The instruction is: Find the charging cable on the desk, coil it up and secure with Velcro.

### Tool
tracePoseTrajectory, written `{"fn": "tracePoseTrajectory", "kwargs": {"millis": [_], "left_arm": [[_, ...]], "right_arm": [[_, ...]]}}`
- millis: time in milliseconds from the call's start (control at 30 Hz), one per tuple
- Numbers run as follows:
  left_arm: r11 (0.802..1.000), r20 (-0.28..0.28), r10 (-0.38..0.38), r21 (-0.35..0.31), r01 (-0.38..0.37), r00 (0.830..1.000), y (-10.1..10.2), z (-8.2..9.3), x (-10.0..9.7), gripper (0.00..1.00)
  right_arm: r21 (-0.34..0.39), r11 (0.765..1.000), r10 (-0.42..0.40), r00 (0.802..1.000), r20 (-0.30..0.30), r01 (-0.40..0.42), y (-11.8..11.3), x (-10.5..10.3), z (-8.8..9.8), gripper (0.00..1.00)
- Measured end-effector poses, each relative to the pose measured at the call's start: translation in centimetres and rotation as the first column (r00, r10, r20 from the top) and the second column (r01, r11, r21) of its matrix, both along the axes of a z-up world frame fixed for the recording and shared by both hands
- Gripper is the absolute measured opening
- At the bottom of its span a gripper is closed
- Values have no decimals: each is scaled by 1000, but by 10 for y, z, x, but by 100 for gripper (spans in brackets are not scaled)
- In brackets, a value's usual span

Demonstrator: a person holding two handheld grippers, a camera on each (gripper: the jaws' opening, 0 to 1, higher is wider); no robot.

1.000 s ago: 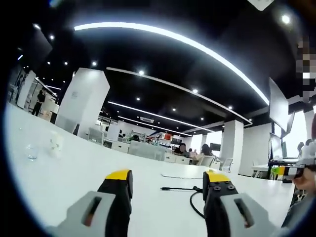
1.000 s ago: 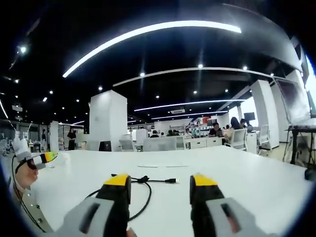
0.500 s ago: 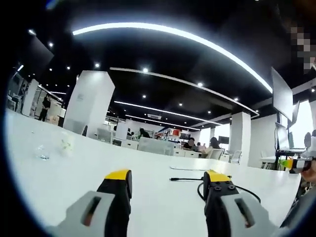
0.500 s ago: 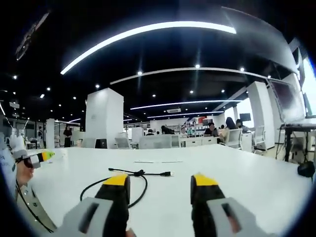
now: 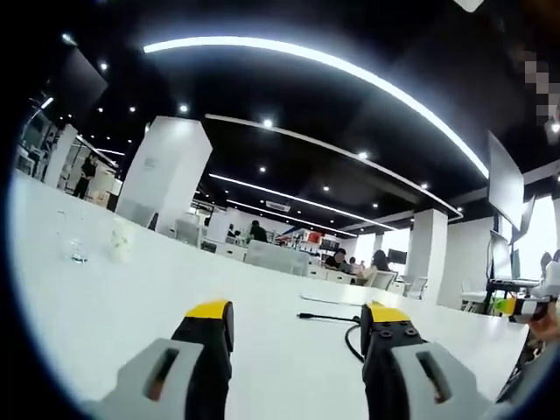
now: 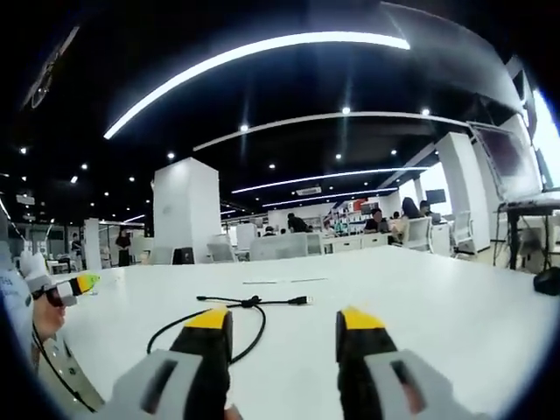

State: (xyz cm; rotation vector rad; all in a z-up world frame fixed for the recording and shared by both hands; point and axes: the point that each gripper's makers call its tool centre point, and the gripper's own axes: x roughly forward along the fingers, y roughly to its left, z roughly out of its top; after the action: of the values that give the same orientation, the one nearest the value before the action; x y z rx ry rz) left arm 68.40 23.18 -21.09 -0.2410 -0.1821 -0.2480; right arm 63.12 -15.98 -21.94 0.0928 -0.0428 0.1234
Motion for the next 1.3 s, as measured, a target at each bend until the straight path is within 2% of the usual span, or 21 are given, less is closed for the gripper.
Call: {"fn": "tracePoseTrajectory", "kwargs": {"millis": [233, 367, 567, 1300], "left_arm": [[999, -6, -7, -53, 7, 1000, 4, -5, 2, 59], [999, -22, -2, -37, 1, 1000, 4, -9, 2, 59], [999, -29, -13, -46, 12, 999, 8, -11, 3, 59], [999, -20, -14, -45, 13, 1000, 9, -7, -1, 59]], "right_arm": [[12, 1000, 24, 1000, -16, -24, 6, 3, -5, 48], [10, 999, 31, 999, -13, -30, 7, 3, -4, 48], [6, 999, 37, 999, -16, -37, 9, 4, -6, 47], [0, 1000, 31, 999, -11, -31, 8, 0, -1, 46]]}}
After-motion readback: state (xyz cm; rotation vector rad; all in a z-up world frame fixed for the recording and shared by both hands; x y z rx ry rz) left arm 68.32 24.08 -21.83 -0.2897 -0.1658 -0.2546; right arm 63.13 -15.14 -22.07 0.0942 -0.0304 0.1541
